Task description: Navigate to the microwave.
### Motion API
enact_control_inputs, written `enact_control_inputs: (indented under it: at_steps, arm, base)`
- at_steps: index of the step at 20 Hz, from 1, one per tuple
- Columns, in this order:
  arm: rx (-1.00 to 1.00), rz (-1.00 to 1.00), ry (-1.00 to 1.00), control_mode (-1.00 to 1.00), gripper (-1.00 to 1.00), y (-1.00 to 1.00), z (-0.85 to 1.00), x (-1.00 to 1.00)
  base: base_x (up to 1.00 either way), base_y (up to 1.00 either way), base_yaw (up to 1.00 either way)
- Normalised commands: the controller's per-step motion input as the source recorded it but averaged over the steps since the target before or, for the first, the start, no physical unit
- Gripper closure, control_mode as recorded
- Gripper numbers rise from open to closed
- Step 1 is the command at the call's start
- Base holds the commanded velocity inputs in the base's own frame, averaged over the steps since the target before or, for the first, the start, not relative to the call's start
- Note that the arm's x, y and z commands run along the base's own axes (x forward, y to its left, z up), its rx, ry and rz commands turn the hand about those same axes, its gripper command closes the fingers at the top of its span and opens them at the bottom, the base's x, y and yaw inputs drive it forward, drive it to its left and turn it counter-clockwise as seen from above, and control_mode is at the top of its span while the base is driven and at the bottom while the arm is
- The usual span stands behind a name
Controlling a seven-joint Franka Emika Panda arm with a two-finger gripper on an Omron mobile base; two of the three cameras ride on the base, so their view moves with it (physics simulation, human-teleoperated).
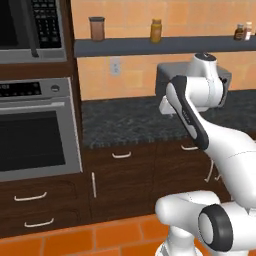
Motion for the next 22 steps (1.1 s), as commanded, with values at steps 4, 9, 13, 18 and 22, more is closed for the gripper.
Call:
enact_control_inputs:
  at_steps: [4, 9, 13, 18, 22]
  arm:
    - [0.0, 0.0, 0.0, 1.0, -1.0, 0.0, 0.0, 0.0]
    - [0.0, 0.0, 0.0, 1.0, -1.0, 0.0, 0.0, 0.0]
    - [0.0, 0.0, 0.0, 1.0, -1.0, 0.0, 0.0, 0.0]
    - [0.0, 0.0, 0.0, 1.0, -1.0, 0.0, 0.0, 0.0]
    - [0.0, 0.0, 0.0, 1.0, -1.0, 0.0, 0.0, 0.0]
  base:
    - [0.0, 1.0, -0.01]
    - [0.0, 1.0, 0.0]
    - [0.0, 1.0, 0.0]
    - [0.0, 1.0, 0.0]
    - [0.0, 0.97, 0.0]
